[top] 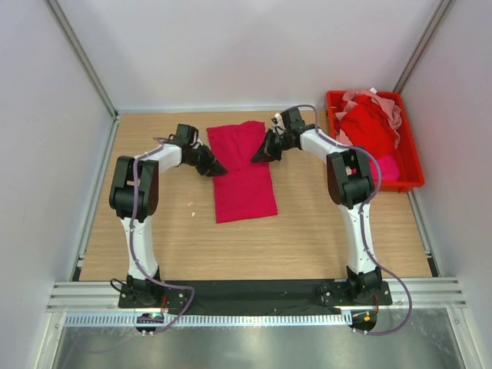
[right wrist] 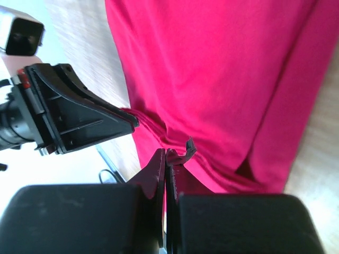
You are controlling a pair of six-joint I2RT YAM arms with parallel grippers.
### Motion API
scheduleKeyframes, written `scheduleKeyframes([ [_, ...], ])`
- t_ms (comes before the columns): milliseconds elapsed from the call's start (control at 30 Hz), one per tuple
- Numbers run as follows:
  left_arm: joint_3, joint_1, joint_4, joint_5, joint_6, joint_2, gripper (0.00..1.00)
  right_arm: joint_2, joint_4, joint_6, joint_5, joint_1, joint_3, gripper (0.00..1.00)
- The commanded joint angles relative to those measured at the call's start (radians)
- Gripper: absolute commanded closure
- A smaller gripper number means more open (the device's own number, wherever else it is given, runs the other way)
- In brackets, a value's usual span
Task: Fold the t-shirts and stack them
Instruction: Fold the tshirt
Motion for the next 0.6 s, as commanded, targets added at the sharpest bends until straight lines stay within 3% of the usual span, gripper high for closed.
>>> scheduleKeyframes([
  [0, 0.043, 0.02, 0.039, 0.048, 0.002, 0.02, 0.82, 0.02, 0.145, 0.078, -0.058, -0.029, -0.034, 0.99],
  [267, 0.078, 0.026, 0.028, 0.024, 0.048, 0.106, 0.82, 0.083, 0.3, 0.15, -0.086, -0.081, -0.125, 0.99],
  [567, 0.128, 0.026, -0.055, 0.01, 0.079, 0.039, 0.78, 0.016, 0.056, 0.023, -0.04, -0.112, -0.007, 0.99],
])
